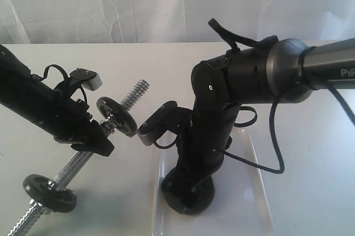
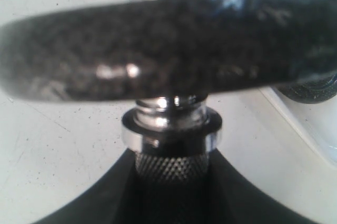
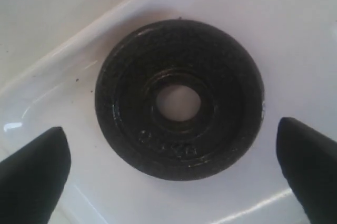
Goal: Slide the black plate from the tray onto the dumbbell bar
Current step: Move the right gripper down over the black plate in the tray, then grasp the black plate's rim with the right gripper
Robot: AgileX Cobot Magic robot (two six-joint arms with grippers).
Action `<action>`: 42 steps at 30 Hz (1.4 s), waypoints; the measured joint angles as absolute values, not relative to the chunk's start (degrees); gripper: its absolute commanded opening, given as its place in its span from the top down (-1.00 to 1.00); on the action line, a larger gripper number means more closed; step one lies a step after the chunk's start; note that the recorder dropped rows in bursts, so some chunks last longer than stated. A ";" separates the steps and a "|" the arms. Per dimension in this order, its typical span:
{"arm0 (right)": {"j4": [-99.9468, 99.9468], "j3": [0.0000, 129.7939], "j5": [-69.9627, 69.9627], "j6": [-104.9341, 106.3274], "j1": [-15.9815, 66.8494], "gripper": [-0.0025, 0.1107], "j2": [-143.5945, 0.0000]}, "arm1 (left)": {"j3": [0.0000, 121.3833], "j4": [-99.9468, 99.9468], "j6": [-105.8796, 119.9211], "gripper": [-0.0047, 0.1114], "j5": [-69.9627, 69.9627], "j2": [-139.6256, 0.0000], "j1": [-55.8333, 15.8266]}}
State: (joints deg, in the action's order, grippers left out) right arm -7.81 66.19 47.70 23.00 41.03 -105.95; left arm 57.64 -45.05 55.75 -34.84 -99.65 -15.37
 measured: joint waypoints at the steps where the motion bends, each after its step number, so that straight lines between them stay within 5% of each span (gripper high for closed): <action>1: -7.95 66.19 47.70 23.00 41.03 -0.89 -106.23 | 57.64 -45.05 55.75 0.92 -34.84 -99.65 -15.37; 42: 0.00 67.87 46.29 9.15 41.78 -0.88 -113.01 | 57.64 -45.05 55.75 0.92 -34.84 -99.65 -15.37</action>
